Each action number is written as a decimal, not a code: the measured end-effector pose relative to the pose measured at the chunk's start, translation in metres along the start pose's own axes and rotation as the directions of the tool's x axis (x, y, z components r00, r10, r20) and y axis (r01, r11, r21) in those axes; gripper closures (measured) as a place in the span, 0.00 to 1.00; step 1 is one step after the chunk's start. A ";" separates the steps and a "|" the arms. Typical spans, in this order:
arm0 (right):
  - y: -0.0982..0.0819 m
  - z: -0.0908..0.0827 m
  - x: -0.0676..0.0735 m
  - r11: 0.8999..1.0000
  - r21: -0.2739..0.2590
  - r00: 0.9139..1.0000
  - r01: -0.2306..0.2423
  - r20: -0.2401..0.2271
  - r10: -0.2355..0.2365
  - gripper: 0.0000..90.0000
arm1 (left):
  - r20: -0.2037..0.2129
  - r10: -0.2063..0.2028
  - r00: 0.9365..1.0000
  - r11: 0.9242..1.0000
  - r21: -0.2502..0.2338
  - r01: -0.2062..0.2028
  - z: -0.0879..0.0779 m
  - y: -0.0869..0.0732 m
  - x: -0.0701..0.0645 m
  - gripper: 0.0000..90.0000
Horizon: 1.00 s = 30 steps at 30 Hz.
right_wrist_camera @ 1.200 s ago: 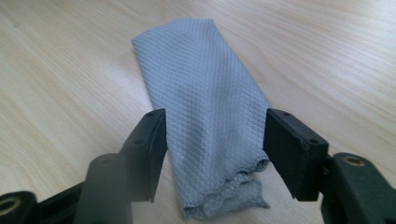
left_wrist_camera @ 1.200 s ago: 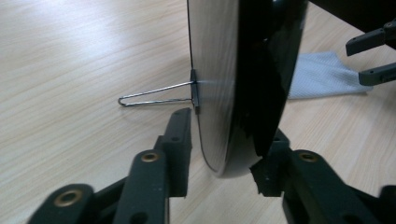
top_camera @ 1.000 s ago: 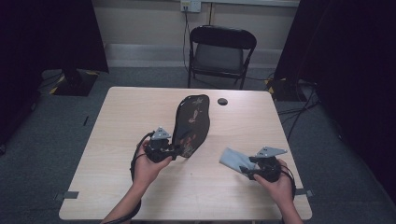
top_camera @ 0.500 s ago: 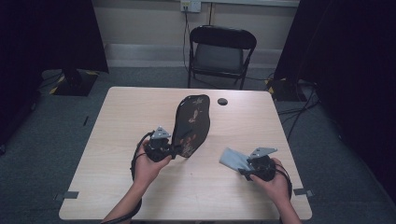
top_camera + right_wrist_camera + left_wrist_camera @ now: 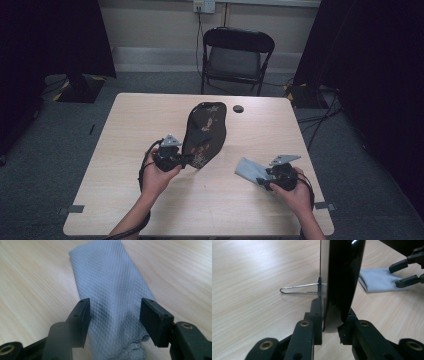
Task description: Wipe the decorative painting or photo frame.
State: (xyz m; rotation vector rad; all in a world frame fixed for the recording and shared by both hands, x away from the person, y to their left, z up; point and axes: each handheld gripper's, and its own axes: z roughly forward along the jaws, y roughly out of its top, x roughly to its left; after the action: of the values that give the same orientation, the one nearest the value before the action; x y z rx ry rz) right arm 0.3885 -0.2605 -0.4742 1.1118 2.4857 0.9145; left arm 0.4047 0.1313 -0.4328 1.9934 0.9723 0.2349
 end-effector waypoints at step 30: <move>0.064 -0.041 0.005 0.988 -0.029 0.988 -0.154 0.013 0.155 0.92 | -0.026 -0.003 1.000 1.000 0.012 0.003 0.000 -0.002 -0.001 0.64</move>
State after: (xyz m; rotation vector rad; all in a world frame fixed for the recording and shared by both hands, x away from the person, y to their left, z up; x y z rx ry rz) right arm 0.4030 -0.2422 -0.4017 1.3121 2.3936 0.9760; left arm 0.4032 0.1314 -0.4347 2.0047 0.9950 0.2544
